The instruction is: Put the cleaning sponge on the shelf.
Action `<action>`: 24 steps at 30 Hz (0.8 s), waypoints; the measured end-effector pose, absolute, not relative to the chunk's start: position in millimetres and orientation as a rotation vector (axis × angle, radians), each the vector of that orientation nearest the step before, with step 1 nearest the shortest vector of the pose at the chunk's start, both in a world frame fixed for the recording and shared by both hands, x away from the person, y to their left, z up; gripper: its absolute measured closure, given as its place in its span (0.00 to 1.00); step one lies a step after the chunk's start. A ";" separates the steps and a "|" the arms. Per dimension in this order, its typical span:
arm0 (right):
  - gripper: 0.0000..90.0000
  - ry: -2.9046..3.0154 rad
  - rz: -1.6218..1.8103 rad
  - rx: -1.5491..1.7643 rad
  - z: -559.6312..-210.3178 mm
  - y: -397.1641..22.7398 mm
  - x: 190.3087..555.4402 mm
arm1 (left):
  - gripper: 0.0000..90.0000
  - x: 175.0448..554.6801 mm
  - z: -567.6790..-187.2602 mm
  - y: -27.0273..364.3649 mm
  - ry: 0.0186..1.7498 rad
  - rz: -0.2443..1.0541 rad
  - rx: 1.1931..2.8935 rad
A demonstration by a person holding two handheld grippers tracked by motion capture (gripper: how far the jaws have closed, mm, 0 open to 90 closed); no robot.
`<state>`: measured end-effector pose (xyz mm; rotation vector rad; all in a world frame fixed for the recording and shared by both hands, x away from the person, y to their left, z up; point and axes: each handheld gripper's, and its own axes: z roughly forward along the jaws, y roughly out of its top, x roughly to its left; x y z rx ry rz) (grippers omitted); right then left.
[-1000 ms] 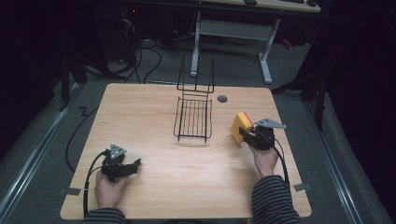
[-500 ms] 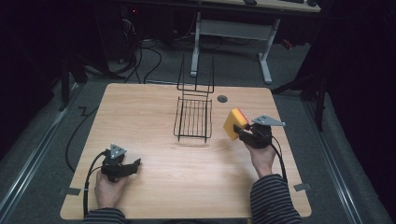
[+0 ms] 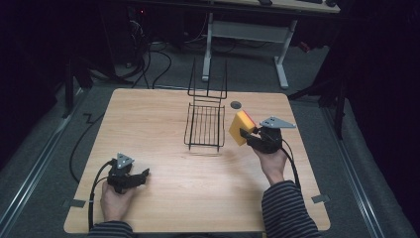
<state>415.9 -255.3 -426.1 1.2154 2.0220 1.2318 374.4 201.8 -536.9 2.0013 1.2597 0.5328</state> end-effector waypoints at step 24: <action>0.68 2.098 1.275 1.104 -408.9 -215.7 429.4 | 0.29 374.4 -536.8 202.1 1.258 0.527 2.003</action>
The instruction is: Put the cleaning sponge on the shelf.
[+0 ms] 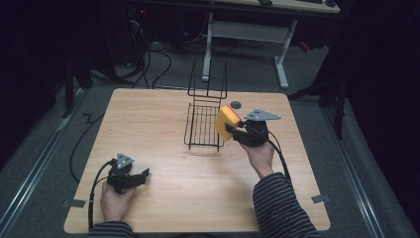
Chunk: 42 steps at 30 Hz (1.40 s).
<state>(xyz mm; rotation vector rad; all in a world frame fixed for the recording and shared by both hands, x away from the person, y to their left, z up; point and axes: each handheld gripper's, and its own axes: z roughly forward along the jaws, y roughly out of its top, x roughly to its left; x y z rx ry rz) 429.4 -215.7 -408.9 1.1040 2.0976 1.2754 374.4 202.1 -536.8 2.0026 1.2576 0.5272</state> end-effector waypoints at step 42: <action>0.68 2.182 1.178 1.082 -455.6 -166.4 475.0 | 0.29 374.4 -536.7 202.2 1.257 0.526 2.003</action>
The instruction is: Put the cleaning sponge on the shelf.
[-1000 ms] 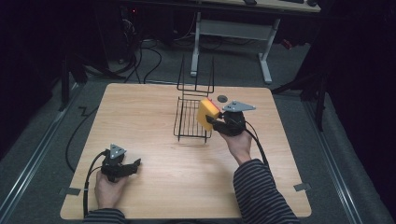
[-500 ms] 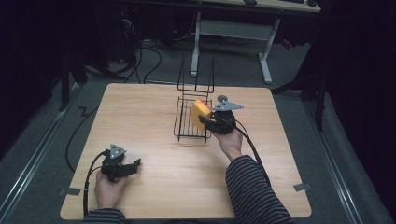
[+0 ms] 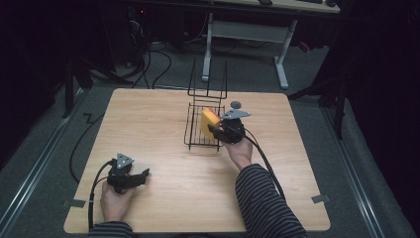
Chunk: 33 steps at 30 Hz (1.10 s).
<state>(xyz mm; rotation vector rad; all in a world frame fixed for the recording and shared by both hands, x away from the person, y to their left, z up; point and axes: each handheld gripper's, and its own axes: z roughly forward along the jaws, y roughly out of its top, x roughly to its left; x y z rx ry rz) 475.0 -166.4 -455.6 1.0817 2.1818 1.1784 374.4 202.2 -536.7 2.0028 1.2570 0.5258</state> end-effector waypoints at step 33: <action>0.43 2.212 1.160 1.110 -460.4 -166.9 478.7 | 0.29 374.4 -536.7 202.2 1.256 0.524 2.003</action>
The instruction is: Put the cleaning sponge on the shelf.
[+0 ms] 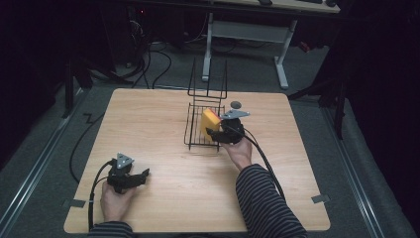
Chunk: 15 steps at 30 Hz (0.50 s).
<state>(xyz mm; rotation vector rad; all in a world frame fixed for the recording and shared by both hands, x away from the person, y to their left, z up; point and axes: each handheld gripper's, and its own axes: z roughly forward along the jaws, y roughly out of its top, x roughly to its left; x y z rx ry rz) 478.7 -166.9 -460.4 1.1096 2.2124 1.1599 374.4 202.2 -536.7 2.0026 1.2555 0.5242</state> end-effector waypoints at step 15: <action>0.34 2.213 1.217 1.100 -452.3 -178.5 471.2 | 0.29 374.4 -536.7 202.2 1.255 0.524 2.003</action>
